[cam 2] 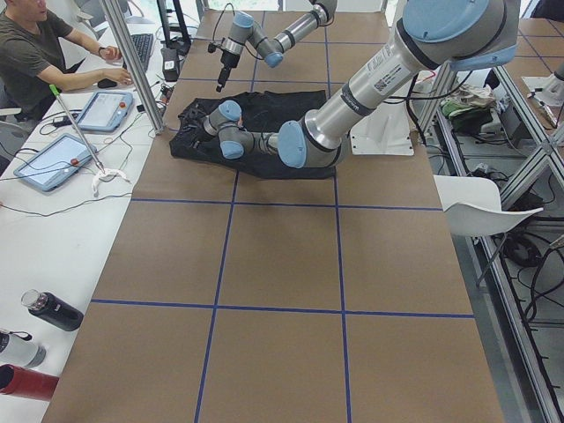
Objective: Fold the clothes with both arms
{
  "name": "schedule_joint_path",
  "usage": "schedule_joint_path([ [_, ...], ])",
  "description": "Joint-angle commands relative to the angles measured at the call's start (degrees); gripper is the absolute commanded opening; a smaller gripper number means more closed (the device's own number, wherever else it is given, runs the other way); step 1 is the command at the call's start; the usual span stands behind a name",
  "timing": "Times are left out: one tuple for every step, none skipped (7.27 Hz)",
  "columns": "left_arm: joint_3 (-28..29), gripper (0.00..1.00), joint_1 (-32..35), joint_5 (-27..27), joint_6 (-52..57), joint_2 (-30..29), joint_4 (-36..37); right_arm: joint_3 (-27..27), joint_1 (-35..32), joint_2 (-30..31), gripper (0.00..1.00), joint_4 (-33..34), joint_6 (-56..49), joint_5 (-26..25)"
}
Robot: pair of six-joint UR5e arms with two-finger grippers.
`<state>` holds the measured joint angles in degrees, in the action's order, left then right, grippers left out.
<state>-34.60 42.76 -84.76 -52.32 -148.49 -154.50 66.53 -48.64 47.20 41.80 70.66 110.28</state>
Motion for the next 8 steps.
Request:
schedule_joint_path([
  [0.15, 0.29, -0.05, -0.49, 0.02, 0.04, -0.01, 0.00, -0.14, -0.09, 1.00, 0.03, 0.09, 0.02],
  [0.15, 0.00, 0.04, -0.49, 0.02, 0.04, -0.01, 0.00, -0.14, -0.09, 1.00, 0.03, 0.09, 0.02],
  [0.15, 0.00, 0.30, -0.84, 0.02, 0.04, 0.08, 0.00, -0.14, -0.09, 1.00, 0.03, 0.09, 0.02],
  [0.06, 0.00, 1.70, -2.67, 0.02, 0.04, 0.25, 0.00, -0.14, 0.00, 1.00, 0.03, 0.09, 0.02],
  [-0.20, 0.00, 4.06, -5.47, 0.02, 0.21, 0.34, 0.00, -0.14, -0.09, 1.00, 0.03, 0.09, -0.06],
  [-0.38, 0.00, 5.74, -6.54, 0.11, 1.00, 0.34, 0.00, -0.14, -0.18, 1.00, -0.06, 0.09, 0.02],
  [-0.55, 0.00, 6.36, -6.55, 0.11, 2.14, 0.34, 0.00, -0.14, -0.18, 1.00, -0.06, 0.09, -0.06],
  [-0.82, 0.00, 6.46, -6.38, 0.02, 3.02, 0.34, 0.00, -0.14, -0.09, 1.00, 0.03, 0.09, -0.06],
])
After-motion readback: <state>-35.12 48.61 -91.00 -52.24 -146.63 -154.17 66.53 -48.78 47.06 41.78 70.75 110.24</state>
